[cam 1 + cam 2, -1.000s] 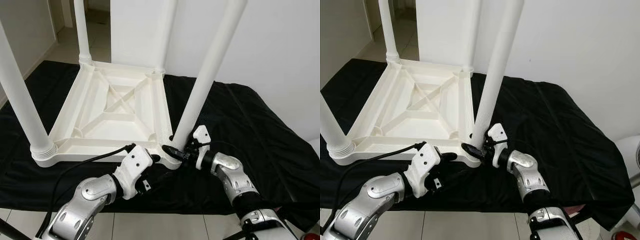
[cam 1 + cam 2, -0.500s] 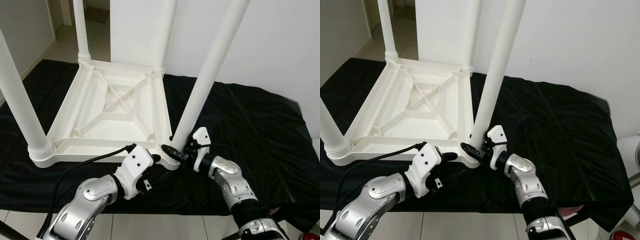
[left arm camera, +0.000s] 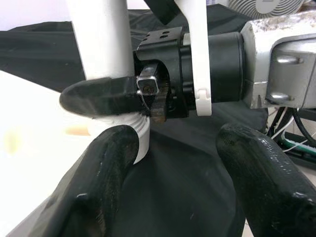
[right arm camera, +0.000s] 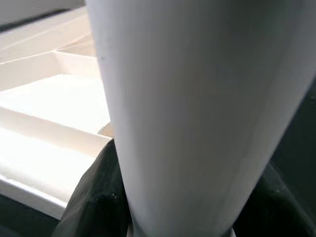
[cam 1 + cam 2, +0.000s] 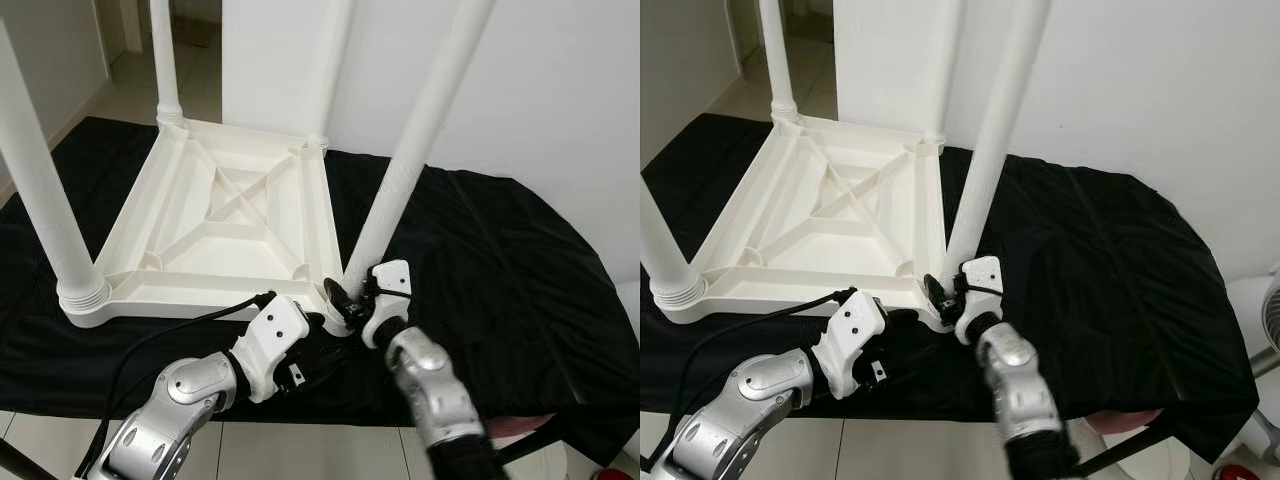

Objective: Building children table

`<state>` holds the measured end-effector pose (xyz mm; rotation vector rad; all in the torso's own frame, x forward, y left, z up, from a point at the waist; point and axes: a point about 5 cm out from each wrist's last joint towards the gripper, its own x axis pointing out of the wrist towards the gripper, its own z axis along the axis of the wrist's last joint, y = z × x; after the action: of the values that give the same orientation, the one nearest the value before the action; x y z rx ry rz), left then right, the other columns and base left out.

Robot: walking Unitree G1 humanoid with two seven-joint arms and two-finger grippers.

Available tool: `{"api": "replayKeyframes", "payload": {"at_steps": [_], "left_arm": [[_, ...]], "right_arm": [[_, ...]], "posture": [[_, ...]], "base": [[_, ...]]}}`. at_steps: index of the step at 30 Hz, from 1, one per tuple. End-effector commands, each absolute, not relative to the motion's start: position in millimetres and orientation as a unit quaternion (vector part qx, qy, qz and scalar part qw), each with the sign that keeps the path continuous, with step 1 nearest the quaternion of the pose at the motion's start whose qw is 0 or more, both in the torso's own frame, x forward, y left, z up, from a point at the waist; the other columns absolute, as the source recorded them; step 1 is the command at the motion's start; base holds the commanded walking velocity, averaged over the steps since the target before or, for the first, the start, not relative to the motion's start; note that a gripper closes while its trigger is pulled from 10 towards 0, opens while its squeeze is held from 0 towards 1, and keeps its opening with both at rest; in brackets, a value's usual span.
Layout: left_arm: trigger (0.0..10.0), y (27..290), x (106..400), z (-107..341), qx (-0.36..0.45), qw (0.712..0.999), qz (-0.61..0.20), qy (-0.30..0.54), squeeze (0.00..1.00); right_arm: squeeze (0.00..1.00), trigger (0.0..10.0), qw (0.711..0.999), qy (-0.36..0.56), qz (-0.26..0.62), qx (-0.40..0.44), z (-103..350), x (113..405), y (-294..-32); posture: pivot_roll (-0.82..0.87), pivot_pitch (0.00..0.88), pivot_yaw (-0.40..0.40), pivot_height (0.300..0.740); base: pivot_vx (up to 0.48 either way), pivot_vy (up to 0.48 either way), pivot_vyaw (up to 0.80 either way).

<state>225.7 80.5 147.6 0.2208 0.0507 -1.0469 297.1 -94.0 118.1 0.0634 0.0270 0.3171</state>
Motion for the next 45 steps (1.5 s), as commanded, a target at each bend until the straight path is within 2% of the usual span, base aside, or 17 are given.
{"api": "replayKeyframes", "payload": {"at_steps": [1, 8, 9, 14, 17, 22, 23, 26, 31, 38, 39, 43, 45], "left_arm": [[10.0, 78, 225, 144, 0.106, 0.857, -0.503, 0.027, 0.0], [10.0, 77, 226, 144, 0.109, 0.855, -0.506, 0.026, 0.0], [10.0, 77, 226, 144, 0.109, 0.855, -0.507, 0.026, 0.0], [10.0, 77, 227, 144, 0.11, 0.854, -0.508, 0.025, 0.0], [10.0, 76, 228, 145, 0.111, 0.854, -0.508, 0.022, 0.0], [10.0, 75, 229, 145, 0.112, 0.854, -0.507, 0.02, 0.0], [10.0, 76, 229, 145, 0.113, 0.855, -0.506, 0.019, 0.0], [10.0, 76, 230, 145, 0.113, 0.855, -0.505, 0.018, 0.0], [10.0, 77, 231, 145, 0.115, 0.856, -0.504, 0.018, 0.0], [10.0, 79, 232, 146, 0.12, 0.856, -0.502, 0.018, 0.0], [10.0, 79, 232, 147, 0.119, 0.858, -0.5, 0.018, 0.0], [10.0, 79, 232, 147, 0.118, 0.858, -0.5, 0.017, 0.0], [10.0, 79, 232, 148, 0.118, 0.858, -0.5, 0.017, 0.0]], "right_arm": [[0.0, 10.0, 0.997, 0.03, 0.069, 0.012, 113, 295, -111], [0.0, 10.0, 0.997, 0.026, 0.068, 0.025, 115, 290, -103], [1.0, 10.0, 0.997, 0.023, 0.065, 0.028, 117, 290, -105], [1.0, 10.0, 0.997, 0.019, 0.071, 0.039, 119, 291, -105], [1.0, 10.0, 0.99, 0.006, 0.13, 0.056, 123, 291, -104], [1.0, 10.0, 0.986, 0.0, 0.161, 0.049, 124, 292, -112], [0.0, 10.0, 0.979, -0.004, 0.198, 0.041, 124, 290, -115], [0.0, 10.0, 0.967, -0.009, 0.253, 0.028, 125, 288, -120], [0.0, 10.0, 0.957, -0.015, 0.29, 0.023, 126, 289, -124], [0.0, 10.0, 0.93, -0.015, 0.368, 0.006, 128, 299, -128], [0.0, 10.0, 0.919, -0.013, 0.394, -0.009, 128, 305, -127], [0.0, 10.0, 0.917, -0.013, 0.398, -0.013, 128, 306, -126], [0.0, 10.0, 0.906, 0.001, 0.423, -0.022, 124, 311, -121]], "posture": [[0.05, 0.0, -0.168, 0.74], [0.04, 0.0, -0.169, 0.74], [0.04, 0.0, -0.165, 0.74], [0.04, 0.0, -0.165, 0.74], [0.04, 0.0, -0.164, 0.74], [0.04, 0.0, -0.164, 0.74], [0.04, 0.0, -0.164, 0.74], [0.04, 0.0, -0.163, 0.74], [0.05, 0.0, -0.157, 0.74], [0.04, 0.0, -0.146, 0.74], [0.04, 0.0, -0.141, 0.74], [0.04, 0.0, -0.141, 0.74], [0.05, 0.0, -0.132, 0.74]], "base": [[0.0, 0.0, 0.0], [0.0, 0.0, 0.0], [0.0, 0.0, 0.0], [0.0, 0.0, 0.0], [0.0, 0.0, 0.0], [0.0, 0.0, 0.0], [0.0, 0.0, 0.0], [0.0, 0.0, 0.0], [0.0, 0.0, 0.0], [0.0, 0.0, 0.0], [0.0, 0.0, 0.0], [0.0, 0.0, 0.0], [0.0, 0.0, 0.0]]}}
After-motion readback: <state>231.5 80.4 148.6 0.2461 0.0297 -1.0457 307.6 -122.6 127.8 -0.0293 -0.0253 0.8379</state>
